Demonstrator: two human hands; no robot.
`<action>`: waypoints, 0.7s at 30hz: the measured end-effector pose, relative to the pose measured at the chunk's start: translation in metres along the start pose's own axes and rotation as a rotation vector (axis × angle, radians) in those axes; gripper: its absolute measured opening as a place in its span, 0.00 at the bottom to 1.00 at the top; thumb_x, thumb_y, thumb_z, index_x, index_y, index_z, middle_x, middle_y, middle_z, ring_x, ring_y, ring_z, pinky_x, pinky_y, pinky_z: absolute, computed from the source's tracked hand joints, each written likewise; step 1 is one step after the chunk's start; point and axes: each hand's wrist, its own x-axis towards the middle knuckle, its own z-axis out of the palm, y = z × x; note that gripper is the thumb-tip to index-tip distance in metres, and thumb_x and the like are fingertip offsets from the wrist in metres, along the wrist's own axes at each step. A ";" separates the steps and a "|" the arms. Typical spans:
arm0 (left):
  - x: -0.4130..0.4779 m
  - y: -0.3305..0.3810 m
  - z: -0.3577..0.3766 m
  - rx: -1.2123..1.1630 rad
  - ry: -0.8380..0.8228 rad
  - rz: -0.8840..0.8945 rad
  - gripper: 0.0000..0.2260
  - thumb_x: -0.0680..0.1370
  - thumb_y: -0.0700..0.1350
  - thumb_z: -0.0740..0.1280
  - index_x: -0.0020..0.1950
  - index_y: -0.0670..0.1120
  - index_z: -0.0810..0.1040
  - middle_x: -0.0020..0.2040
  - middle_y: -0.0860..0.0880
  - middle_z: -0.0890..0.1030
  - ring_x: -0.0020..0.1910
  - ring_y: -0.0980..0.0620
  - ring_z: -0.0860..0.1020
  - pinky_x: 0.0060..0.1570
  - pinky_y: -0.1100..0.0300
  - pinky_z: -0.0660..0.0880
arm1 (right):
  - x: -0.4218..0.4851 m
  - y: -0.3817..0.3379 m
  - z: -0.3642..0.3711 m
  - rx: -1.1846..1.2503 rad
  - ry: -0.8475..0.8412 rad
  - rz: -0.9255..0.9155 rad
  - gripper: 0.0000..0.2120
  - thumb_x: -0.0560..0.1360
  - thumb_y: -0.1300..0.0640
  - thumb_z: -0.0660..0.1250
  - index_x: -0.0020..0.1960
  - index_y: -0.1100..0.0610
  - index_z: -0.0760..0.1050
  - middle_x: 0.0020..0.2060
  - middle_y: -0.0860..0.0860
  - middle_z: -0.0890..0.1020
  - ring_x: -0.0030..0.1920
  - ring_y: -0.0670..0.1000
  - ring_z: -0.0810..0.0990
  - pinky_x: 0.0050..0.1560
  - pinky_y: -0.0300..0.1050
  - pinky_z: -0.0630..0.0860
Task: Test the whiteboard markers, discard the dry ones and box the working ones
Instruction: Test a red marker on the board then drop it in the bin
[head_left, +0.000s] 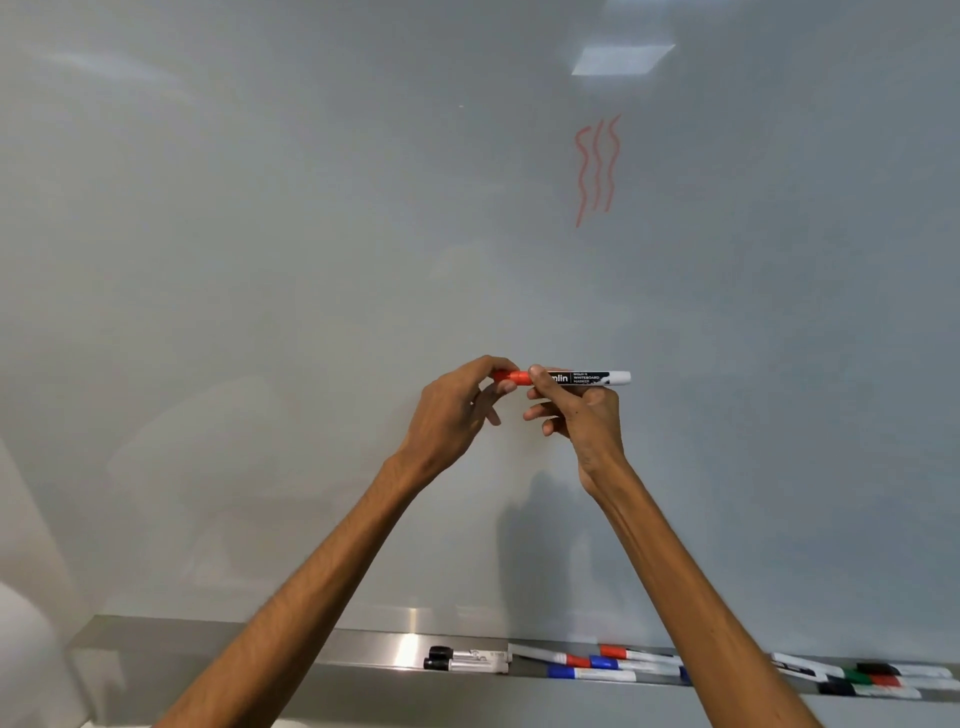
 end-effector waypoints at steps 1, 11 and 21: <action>-0.003 -0.003 -0.003 0.012 -0.005 -0.013 0.11 0.82 0.52 0.62 0.59 0.49 0.76 0.50 0.55 0.82 0.34 0.59 0.82 0.35 0.70 0.73 | -0.001 0.003 0.001 -0.009 -0.012 0.010 0.06 0.75 0.53 0.72 0.49 0.56 0.82 0.39 0.55 0.85 0.33 0.50 0.83 0.30 0.37 0.75; -0.067 -0.061 -0.035 0.051 -0.053 -0.191 0.10 0.81 0.52 0.66 0.60 0.53 0.78 0.50 0.60 0.81 0.35 0.59 0.82 0.37 0.61 0.76 | -0.004 0.055 0.010 -0.119 -0.095 0.153 0.05 0.76 0.55 0.72 0.48 0.55 0.83 0.38 0.52 0.85 0.34 0.50 0.83 0.30 0.37 0.72; -0.167 -0.147 -0.044 0.263 -0.252 -0.429 0.08 0.78 0.50 0.69 0.57 0.57 0.82 0.51 0.59 0.82 0.39 0.61 0.81 0.40 0.61 0.75 | -0.019 0.190 0.043 -0.564 -0.414 0.191 0.06 0.76 0.61 0.71 0.51 0.54 0.84 0.42 0.54 0.86 0.40 0.48 0.81 0.43 0.42 0.75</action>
